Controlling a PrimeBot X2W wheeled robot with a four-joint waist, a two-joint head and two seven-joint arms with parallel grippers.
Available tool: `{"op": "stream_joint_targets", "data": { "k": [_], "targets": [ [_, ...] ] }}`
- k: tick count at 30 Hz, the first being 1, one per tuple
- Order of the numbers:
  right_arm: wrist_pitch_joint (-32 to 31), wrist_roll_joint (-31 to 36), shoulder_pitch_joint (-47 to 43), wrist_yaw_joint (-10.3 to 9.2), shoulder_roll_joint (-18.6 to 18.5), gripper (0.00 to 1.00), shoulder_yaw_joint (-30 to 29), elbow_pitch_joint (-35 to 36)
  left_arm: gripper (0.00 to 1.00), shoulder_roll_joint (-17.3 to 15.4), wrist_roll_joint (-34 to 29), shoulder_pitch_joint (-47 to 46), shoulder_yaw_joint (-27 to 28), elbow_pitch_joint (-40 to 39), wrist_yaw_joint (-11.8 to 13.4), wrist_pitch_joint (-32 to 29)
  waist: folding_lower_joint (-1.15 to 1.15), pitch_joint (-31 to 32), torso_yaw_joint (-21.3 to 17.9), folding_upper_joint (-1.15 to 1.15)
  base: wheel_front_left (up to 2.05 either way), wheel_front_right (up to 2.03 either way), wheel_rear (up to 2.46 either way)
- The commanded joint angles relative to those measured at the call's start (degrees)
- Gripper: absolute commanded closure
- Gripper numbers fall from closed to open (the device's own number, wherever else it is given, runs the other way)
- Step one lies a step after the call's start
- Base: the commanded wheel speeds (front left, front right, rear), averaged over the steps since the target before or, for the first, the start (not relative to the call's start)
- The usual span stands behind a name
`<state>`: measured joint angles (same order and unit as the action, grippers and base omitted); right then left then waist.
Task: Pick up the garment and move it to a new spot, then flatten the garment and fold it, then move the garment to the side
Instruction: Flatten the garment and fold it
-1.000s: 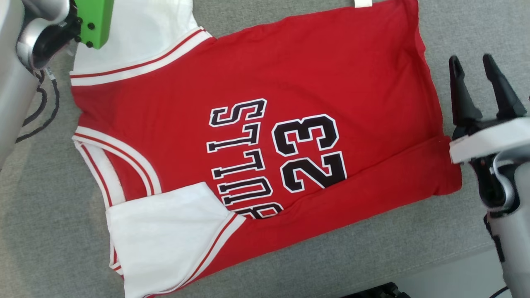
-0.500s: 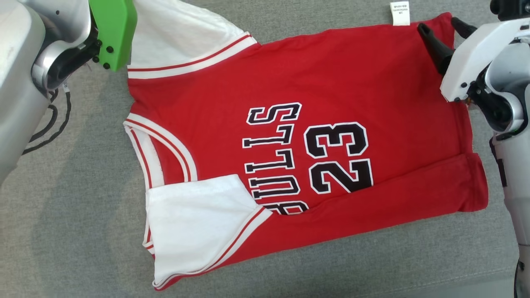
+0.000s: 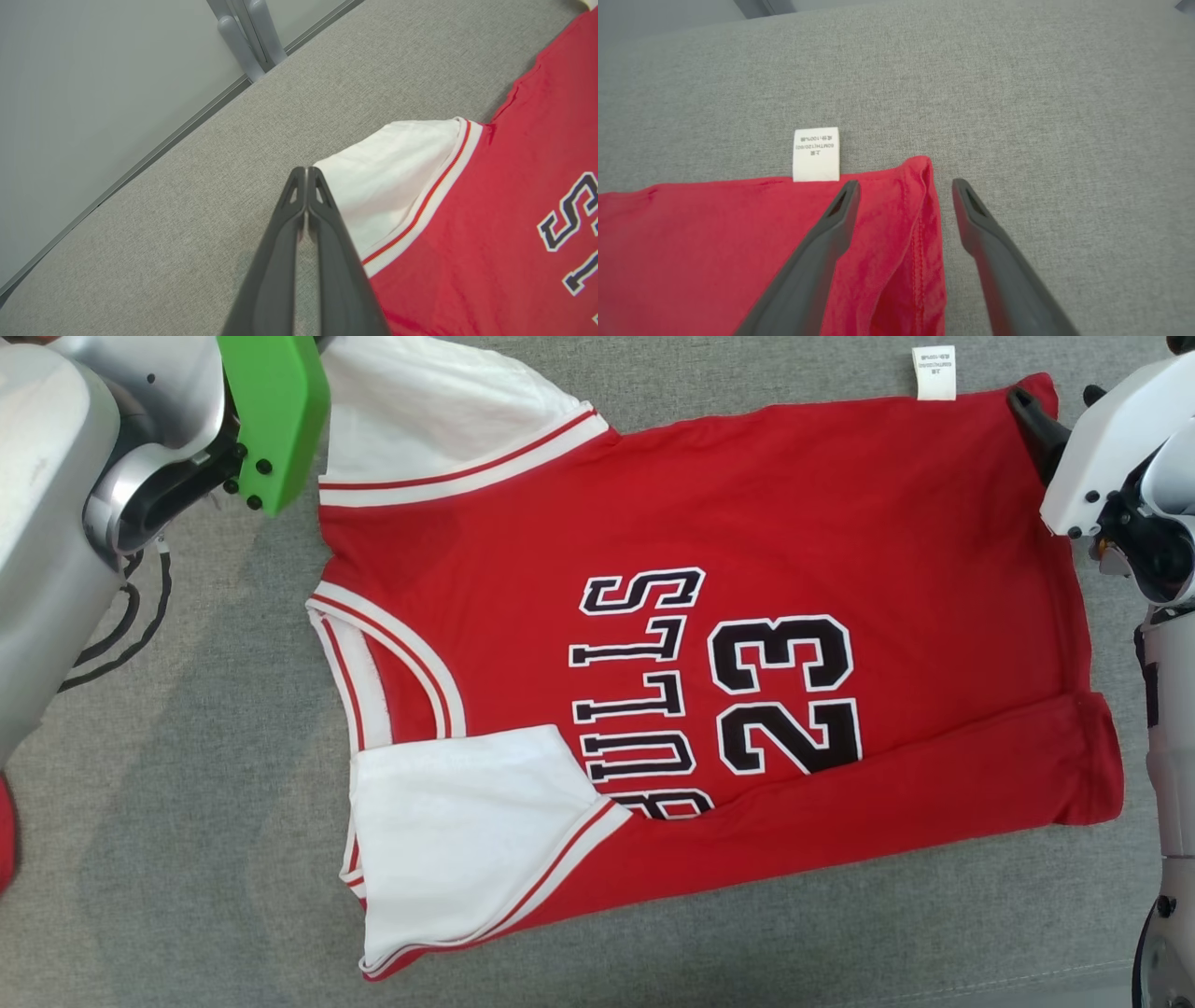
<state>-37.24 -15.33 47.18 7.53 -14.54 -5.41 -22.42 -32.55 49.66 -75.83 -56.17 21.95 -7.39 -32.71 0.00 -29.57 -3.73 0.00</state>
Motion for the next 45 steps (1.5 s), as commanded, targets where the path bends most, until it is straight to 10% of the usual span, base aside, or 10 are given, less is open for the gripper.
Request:
{"op": "stream_joint_targets", "data": {
  "k": [1, 12, 22, 27, 30, 45],
  "targets": [
    [-0.2, -0.3, 0.0, -0.09, 0.5, 0.00, -0.7, -0.6, 1.00, -0.2, 0.2, 0.6, -0.2, -0.2, -0.1, -0.1, 0.00, -0.1, 0.2, 0.00, 0.00, 0.00, 0.00],
    [0.7, -0.7, 2.8, -0.09, 1.3, 0.00, -2.0, -3.6, 1.00, -0.5, 0.7, -0.2, -1.0, -0.6, -0.1, 0.1, 0.00, -1.1, 1.4, 0.00, 0.00, 0.00, 0.00],
    [1.2, -0.6, 4.7, -0.09, 0.9, 0.22, -3.0, -5.9, 1.00, 0.1, 1.1, -0.4, -1.7, -0.5, -0.1, 0.4, 0.00, -1.7, 2.7, 0.00, 0.00, 0.00, 0.00],
    [1.7, 0.2, 5.3, -0.09, 0.6, 0.60, -3.8, -6.8, 1.00, -0.1, 1.3, -0.8, -1.9, -0.5, -0.1, 0.5, 0.00, -2.0, 3.1, 0.00, 0.00, 0.00, 0.00],
    [2.2, 0.3, 6.0, -0.09, 0.9, 1.00, -4.4, -6.9, 1.00, -0.2, 0.8, -1.3, -1.8, -0.4, -0.1, 1.1, 0.00, -2.3, 3.2, 0.00, 0.00, 0.00, 0.00],
    [8.6, -3.3, 8.0, -0.09, -1.2, 1.00, -10.0, -5.6, 1.00, -0.5, -3.9, -4.6, -0.1, 1.2, -0.1, 18.7, 0.00, -2.1, 3.2, 0.00, 0.00, 0.00, 0.00]
  ]
}}
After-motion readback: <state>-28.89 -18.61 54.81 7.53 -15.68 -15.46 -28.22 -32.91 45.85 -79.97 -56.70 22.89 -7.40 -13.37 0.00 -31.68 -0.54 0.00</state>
